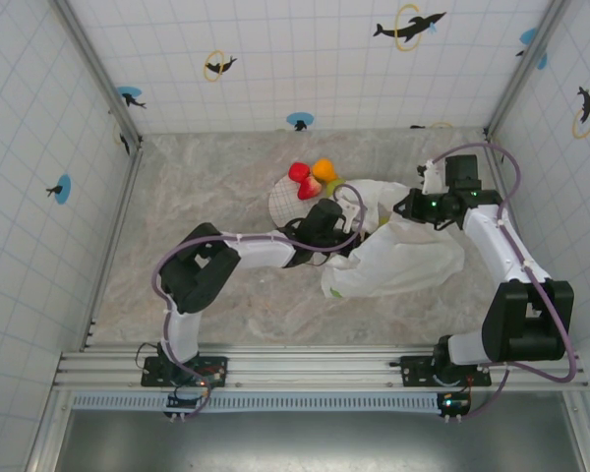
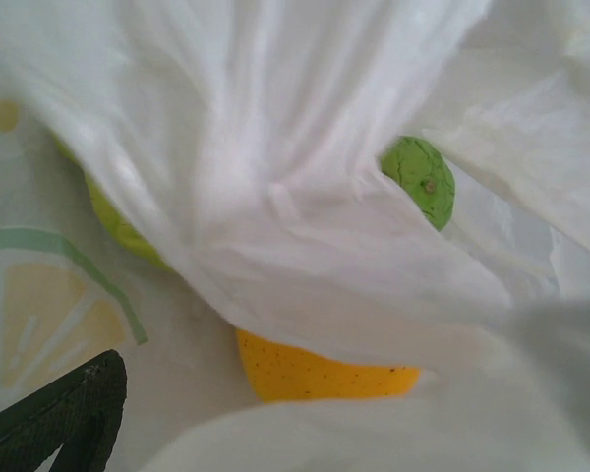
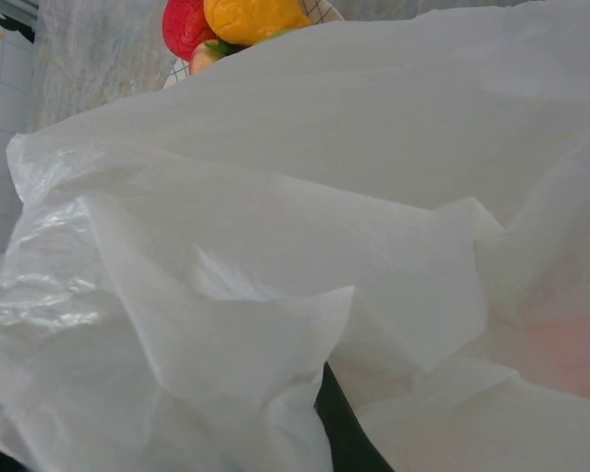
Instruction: Place the fruits into the plastic bag
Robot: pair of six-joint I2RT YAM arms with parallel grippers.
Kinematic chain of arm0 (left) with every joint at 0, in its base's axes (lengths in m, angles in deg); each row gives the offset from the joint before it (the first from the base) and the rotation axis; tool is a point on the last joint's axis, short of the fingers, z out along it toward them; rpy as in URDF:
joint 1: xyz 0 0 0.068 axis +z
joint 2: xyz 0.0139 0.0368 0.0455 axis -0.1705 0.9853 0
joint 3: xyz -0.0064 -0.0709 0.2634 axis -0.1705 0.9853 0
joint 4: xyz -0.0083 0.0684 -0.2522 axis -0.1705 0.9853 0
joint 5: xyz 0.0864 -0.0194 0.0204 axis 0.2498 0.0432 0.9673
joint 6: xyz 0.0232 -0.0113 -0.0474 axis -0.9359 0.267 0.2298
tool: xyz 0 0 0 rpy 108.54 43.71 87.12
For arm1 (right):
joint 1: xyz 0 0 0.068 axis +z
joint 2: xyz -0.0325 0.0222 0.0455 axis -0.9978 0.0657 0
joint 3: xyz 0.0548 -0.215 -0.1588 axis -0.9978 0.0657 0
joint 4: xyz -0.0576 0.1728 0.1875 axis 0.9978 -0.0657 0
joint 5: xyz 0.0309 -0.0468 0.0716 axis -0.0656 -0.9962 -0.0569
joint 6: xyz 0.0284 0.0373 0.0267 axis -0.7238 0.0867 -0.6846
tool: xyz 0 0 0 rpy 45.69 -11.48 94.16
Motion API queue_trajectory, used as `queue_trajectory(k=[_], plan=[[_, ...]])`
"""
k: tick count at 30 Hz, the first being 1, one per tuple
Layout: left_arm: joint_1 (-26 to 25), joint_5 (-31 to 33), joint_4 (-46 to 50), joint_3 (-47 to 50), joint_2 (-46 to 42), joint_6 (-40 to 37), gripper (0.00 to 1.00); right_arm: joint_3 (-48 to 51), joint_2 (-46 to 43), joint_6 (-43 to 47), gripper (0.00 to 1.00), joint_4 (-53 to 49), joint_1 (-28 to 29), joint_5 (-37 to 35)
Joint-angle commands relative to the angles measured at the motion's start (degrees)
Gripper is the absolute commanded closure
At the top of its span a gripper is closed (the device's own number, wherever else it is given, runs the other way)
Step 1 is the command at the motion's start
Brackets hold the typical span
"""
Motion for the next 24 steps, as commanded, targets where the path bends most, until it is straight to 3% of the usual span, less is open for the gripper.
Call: queue_trajectory(k=[1, 15, 24], plan=[[1.3, -0.9, 1.0, 2.9, -5.3, -2.5, 0.09, 0.6, -0.9, 1.8, 1.0, -0.6, -0.7, -0.5], [6.4, 1.1, 11.5, 14.3, -23.9, -9.3, 0.11, -1.2, -0.6, 5.8, 1.0, -3.9, -1.4, -2.0], [11.6, -4.5, 12.1, 16.8, -32.1, -9.6, 0.11, -1.2, -0.6, 5.8, 1.0, -3.9, -1.7, -2.1]])
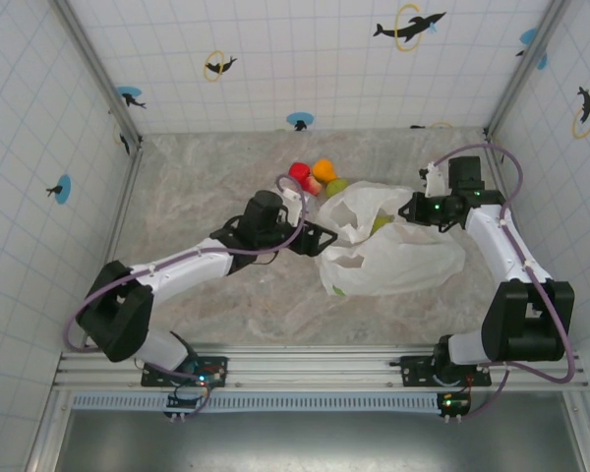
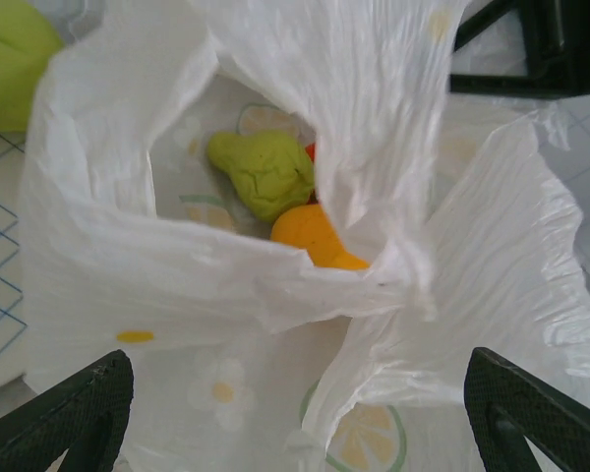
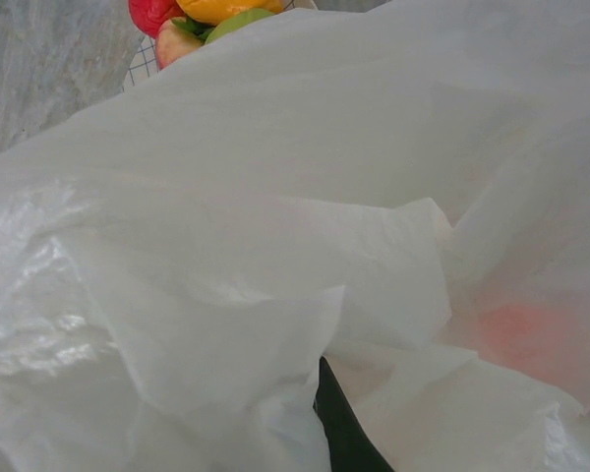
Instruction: Place the fruits into the plastic bag
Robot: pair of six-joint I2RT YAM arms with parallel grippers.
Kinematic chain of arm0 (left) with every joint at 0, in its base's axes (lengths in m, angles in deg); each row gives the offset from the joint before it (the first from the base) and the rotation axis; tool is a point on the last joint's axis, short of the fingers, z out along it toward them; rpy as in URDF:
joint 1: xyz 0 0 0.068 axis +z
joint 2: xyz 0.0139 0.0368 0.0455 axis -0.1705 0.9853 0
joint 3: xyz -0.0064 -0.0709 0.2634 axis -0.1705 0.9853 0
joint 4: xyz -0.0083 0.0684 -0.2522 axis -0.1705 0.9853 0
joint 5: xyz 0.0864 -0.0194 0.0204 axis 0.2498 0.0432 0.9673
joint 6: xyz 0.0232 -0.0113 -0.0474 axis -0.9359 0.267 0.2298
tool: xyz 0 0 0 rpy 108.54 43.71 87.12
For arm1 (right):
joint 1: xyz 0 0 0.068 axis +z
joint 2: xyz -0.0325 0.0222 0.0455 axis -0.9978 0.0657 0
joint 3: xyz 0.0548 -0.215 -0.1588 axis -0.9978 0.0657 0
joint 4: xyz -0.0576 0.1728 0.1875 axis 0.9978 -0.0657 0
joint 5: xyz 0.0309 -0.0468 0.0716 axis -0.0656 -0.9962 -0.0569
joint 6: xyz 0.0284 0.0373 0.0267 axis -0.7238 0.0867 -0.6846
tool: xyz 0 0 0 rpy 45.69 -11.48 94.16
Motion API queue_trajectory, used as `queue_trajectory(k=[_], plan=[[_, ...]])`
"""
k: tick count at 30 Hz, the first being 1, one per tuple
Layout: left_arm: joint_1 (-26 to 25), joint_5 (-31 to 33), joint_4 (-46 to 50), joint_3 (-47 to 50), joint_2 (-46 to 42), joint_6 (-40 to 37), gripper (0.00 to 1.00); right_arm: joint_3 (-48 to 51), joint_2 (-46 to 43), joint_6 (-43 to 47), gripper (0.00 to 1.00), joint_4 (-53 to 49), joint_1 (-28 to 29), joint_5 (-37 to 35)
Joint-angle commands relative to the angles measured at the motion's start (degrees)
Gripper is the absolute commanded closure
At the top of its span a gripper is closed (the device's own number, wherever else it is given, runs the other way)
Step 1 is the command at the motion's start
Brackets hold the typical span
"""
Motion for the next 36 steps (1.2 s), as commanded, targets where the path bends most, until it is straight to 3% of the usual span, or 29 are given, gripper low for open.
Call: queue_trajectory(k=[1, 5, 11, 18, 36], plan=[[2.5, -3.4, 0.3, 1.0, -3.8, -1.2, 0.11, -1.3, -0.6, 0.6, 1.0, -1.1, -0.5, -0.4], [6.4, -3.6, -2.2, 1.1, -6.4, 1.8, 0.11, -1.7, -0.3, 0.5, 1.0, -1.2, -0.5, 0.0], [11.5, 7.4, -0.9, -1.1, -4.7, 7.6, 0.11, -1.5, -0.4, 0.5, 1.0, -0.9, -0.6, 0.4], [16.8, 8.1, -2.2, -4.7, 6.7, 15.0, 0.12, -1.4, -0.2, 0.5, 1.0, -0.4, -0.7, 1.3], [18.9, 13.1, 3.7, -33.7, 36.8, 10.1, 0.1, 0.9, -1.3, -0.1, 1.0, 0.7, -0.8, 1.0]])
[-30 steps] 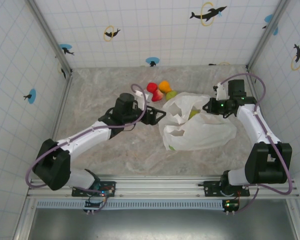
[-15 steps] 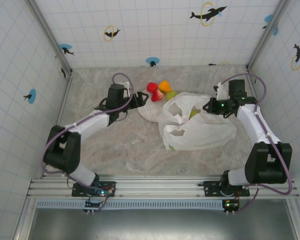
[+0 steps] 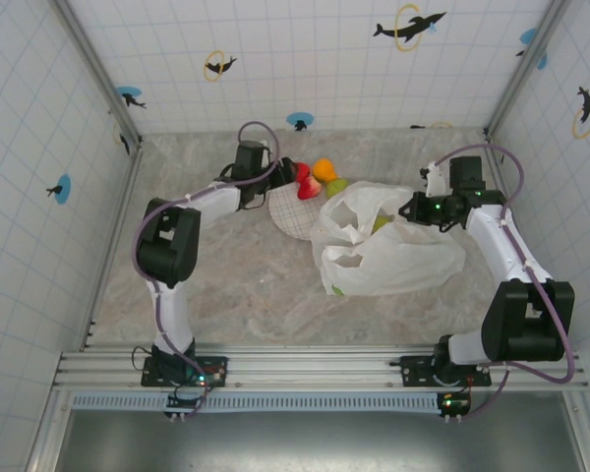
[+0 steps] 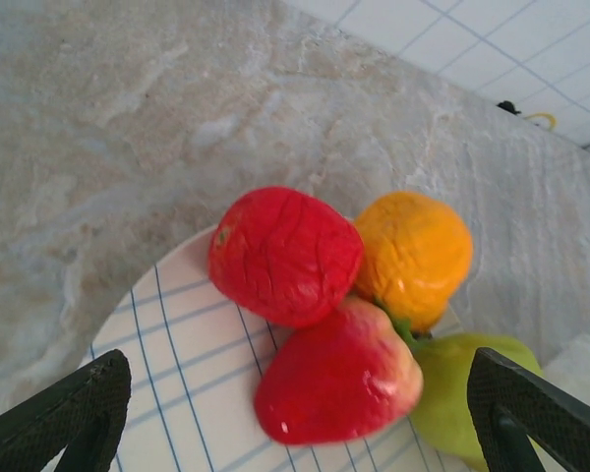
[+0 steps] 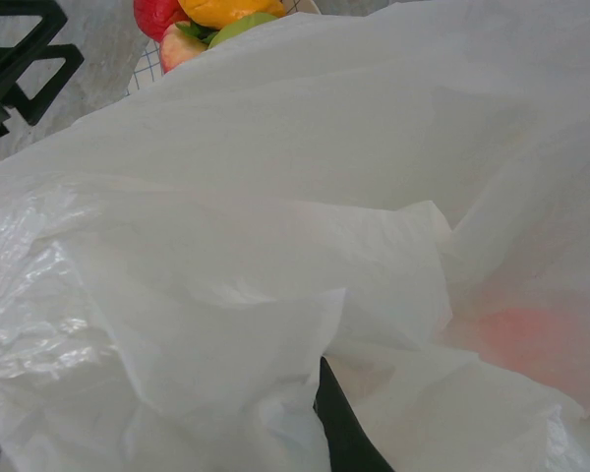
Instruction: Place the fruits into the plastic bag
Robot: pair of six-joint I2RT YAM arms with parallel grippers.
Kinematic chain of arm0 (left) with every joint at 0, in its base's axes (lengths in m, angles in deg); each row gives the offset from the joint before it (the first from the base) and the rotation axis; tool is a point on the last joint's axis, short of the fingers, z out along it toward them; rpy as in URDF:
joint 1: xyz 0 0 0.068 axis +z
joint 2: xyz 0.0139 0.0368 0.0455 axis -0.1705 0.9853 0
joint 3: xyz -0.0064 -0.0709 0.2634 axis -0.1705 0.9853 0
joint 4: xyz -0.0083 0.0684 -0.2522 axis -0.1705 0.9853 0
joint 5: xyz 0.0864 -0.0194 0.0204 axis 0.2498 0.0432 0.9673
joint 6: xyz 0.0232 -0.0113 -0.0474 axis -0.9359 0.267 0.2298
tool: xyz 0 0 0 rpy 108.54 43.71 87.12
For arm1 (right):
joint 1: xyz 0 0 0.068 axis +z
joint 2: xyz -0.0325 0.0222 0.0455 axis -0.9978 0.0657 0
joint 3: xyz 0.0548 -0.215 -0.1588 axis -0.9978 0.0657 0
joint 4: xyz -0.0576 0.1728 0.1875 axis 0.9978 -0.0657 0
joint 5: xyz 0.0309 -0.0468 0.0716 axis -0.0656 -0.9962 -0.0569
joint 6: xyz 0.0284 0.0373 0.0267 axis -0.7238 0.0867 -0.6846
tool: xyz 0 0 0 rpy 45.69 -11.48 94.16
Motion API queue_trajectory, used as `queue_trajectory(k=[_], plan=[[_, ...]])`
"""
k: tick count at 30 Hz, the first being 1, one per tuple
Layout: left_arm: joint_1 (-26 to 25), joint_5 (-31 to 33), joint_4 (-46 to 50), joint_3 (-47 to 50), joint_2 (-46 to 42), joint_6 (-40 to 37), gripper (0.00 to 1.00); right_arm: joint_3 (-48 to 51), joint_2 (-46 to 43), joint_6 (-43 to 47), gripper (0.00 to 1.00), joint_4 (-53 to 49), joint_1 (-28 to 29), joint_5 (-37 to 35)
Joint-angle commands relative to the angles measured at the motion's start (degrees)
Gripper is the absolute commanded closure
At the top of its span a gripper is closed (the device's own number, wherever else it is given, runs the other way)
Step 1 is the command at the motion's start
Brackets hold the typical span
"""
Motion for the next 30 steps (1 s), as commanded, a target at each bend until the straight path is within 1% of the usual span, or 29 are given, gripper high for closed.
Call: queue_trajectory(k=[1, 8, 14, 24, 25, 30], plan=[[0.1, 0.6, 2.4, -5.6, 4.2, -1.8, 0.1, 0.9, -1.2, 0.0, 1.0, 0.5, -0.4, 0.4], [0.2, -1.4, 4.4, -13.3, 10.6, -1.6, 0.1, 1.1, -0.8, -0.3, 1.0, 1.0, -0.2, 0.4], [0.1, -3.2, 5.3, -17.8, 14.4, -1.2, 0.1, 0.7, -0.5, -0.3, 1.0, 0.9, -0.2, 0.4], [-0.3, -4.6, 5.4, -19.6, 16.2, -0.3, 0.13, 0.8, -0.5, -0.1, 1.0, 0.7, -0.2, 0.2], [-0.3, -4.9, 5.4, -19.8, 18.4, -0.2, 0.14, 0.8, -0.5, -0.1, 1.0, 0.7, -0.2, 0.2], [-0.4, -5.4, 5.4, -20.4, 19.6, 0.2, 0.15, 0.9, -0.6, -0.1, 1.0, 0.8, -0.2, 0.1]])
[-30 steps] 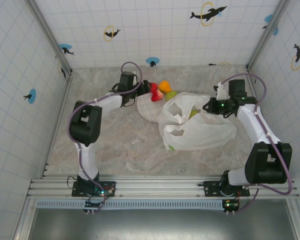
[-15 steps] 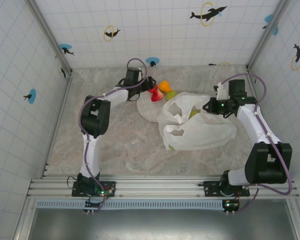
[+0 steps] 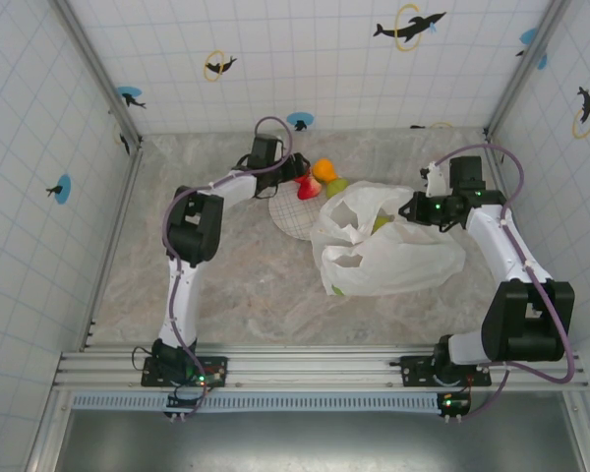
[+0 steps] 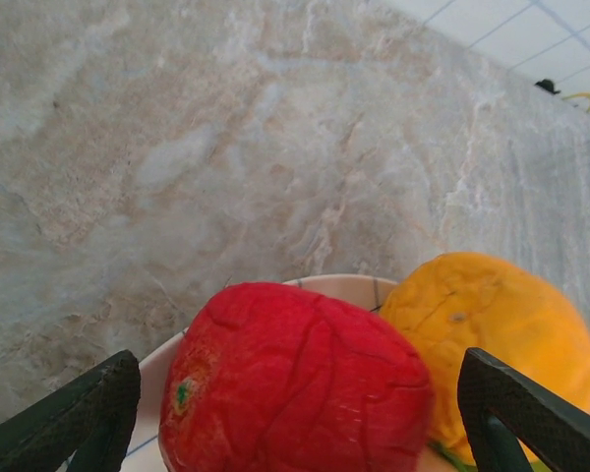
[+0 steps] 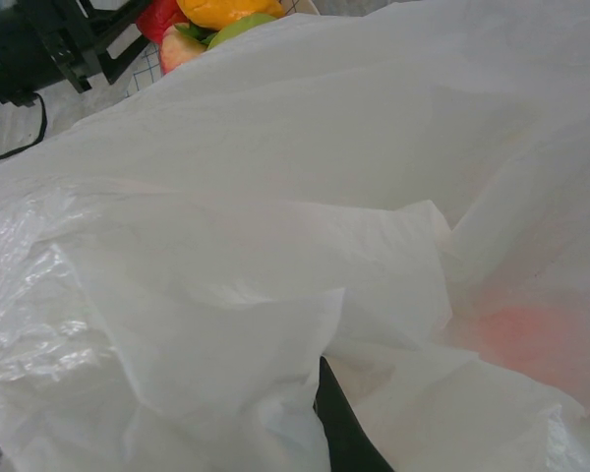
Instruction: Place the fruits into the plastic bag
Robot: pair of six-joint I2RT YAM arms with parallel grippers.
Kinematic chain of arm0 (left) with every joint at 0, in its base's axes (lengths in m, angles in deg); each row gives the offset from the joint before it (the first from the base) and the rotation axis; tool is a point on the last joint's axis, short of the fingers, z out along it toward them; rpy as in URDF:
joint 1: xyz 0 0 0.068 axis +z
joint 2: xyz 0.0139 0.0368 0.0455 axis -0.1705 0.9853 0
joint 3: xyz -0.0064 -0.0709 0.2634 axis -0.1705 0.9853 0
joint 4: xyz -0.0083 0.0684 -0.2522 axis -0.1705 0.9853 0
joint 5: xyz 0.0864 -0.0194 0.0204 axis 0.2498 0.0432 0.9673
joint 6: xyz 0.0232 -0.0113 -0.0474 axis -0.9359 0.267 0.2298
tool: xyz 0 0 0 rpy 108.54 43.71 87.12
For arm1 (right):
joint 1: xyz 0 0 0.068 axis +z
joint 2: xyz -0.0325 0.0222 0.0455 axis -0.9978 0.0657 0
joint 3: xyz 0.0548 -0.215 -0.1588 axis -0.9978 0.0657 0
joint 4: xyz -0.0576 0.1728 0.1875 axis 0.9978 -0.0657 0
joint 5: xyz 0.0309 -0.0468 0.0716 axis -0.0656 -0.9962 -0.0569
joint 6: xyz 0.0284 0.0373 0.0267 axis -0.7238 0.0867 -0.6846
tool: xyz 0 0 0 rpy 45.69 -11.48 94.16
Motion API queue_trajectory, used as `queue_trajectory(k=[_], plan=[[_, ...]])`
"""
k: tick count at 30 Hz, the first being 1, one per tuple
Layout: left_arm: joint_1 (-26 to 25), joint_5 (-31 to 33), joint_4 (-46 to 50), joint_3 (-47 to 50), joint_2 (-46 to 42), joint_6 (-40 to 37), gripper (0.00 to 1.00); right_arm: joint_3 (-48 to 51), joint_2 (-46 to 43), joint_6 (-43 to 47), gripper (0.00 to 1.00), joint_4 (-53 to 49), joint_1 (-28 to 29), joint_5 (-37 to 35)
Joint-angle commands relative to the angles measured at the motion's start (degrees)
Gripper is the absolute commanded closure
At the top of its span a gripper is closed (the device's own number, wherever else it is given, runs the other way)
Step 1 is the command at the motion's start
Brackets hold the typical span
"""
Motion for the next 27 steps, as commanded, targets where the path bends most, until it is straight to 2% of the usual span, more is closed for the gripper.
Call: queue_trajectory(k=[1, 7, 18, 22, 27], plan=[[-0.3, -0.7, 1.0, -1.6, 2.1, 0.4, 0.15, 0.9, -0.7, 0.3, 1.0, 0.7, -0.2, 0.1], [-0.3, -0.8, 0.8, -1.8, 2.8, 0.7, 0.18, 1.0, -0.6, 0.3, 1.0, 0.7, -0.2, 0.1], [-0.3, -0.3, 0.7, -1.7, 1.6, 0.5, 0.31, 1.0, -0.4, 0.3, 1.0, 0.8, -0.2, 0.1], [-0.3, 0.3, 1.2, -1.2, -0.2, -0.4, 0.33, 0.8, -0.4, 0.3, 1.0, 0.8, -0.2, 0.2], [-0.3, 0.7, -0.9, 3.1, -7.6, -1.2, 0.36, 0.7, -0.5, 0.3, 1.0, 0.8, -0.3, 0.2]])
